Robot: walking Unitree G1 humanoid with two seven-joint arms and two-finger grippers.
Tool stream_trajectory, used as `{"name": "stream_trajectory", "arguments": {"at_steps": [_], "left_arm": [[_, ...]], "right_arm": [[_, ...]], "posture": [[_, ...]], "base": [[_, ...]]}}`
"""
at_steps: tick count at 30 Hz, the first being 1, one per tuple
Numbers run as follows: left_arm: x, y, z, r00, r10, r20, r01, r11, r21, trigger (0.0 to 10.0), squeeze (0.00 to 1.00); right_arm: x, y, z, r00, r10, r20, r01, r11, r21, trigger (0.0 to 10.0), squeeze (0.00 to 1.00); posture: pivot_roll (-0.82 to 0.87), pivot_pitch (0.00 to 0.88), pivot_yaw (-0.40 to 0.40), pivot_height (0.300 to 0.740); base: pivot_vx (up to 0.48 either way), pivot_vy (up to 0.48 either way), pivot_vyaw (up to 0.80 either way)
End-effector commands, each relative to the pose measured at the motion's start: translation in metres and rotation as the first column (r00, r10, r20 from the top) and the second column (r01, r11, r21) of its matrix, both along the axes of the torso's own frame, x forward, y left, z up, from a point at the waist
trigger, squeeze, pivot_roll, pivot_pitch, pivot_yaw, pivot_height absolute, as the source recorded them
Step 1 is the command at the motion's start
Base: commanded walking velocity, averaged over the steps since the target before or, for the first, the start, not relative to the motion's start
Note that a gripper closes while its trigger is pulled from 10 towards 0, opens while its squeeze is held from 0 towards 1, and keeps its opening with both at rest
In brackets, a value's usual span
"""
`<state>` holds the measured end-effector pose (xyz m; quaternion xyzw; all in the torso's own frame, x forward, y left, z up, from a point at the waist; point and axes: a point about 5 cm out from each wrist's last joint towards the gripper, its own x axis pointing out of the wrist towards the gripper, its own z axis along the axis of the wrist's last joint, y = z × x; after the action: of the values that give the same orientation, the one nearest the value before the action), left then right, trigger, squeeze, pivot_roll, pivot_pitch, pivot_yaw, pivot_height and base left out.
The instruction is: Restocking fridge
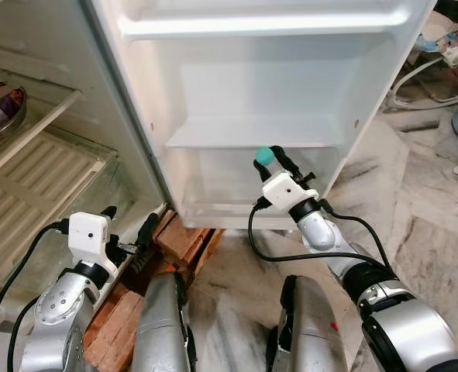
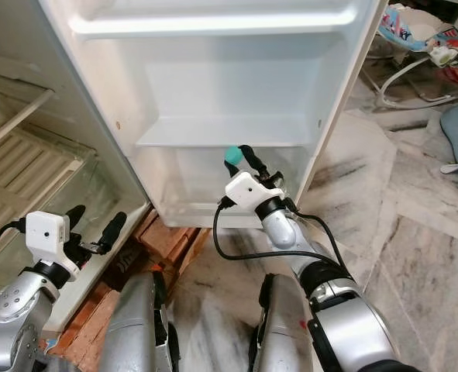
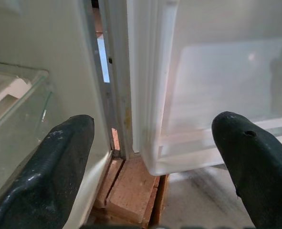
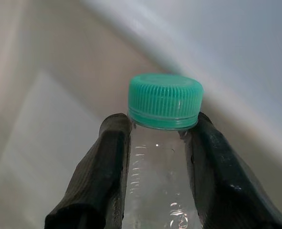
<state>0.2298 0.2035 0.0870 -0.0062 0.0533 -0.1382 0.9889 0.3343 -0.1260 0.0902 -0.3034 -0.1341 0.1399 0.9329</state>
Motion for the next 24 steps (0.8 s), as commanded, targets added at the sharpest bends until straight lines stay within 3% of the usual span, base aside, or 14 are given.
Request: {"name": "stream_trajectory", "arguments": {"at_steps": [1, 11, 15, 18, 24], "left_arm": [[-0.004, 0.005, 0.002, 1.0, 0.008, -0.009, -0.008, 1.0, 0.02, 10.0, 0.0], [-0.005, 0.005, 0.003, 1.0, 0.007, -0.011, -0.007, 0.999, 0.031, 10.0, 0.0], [-0.004, 0.006, 0.004, 1.0, 0.01, -0.011, -0.009, 0.999, 0.036, 10.0, 0.0], [-0.006, 0.009, 0.005, 1.0, 0.013, -0.01, -0.012, 0.999, 0.049, 10.0, 0.0], [-0.014, 0.013, 0.008, 1.0, 0.014, -0.015, -0.013, 0.997, 0.073, 10.0, 0.0]], "right_arm": [[-0.001, -0.012, -0.007, 0.996, -0.081, -0.025, 0.081, 0.997, 0.016, 10.0, 0.0], [-0.005, -0.033, -0.015, 0.981, -0.181, -0.073, 0.186, 0.981, 0.058, 10.0, 0.0], [-0.006, -0.038, -0.014, 0.976, -0.212, -0.041, 0.215, 0.974, 0.066, 10.0, 0.0], [-0.001, -0.023, 0.002, 0.99, -0.119, 0.079, 0.12, 0.993, -0.003, 10.0, 0.0], [0.01, 0.003, 0.029, 0.976, -0.024, 0.218, 0.031, 0.999, -0.03, 10.0, 0.0]], "posture": [[0.23, 0.191, 0.042, 0.581], [0.23, 0.191, 0.048, 0.581], [0.24, 0.19, 0.053, 0.581], [0.25, 0.201, 0.065, 0.581], [0.28, 0.222, 0.08, 0.581]], "base": [[0.0, 0.0, 0.0], [0.0, 0.0, 0.0], [0.0, 0.0, 0.0], [0.0, 0.0, 0.0], [0.0, 0.0, 0.0]]}}
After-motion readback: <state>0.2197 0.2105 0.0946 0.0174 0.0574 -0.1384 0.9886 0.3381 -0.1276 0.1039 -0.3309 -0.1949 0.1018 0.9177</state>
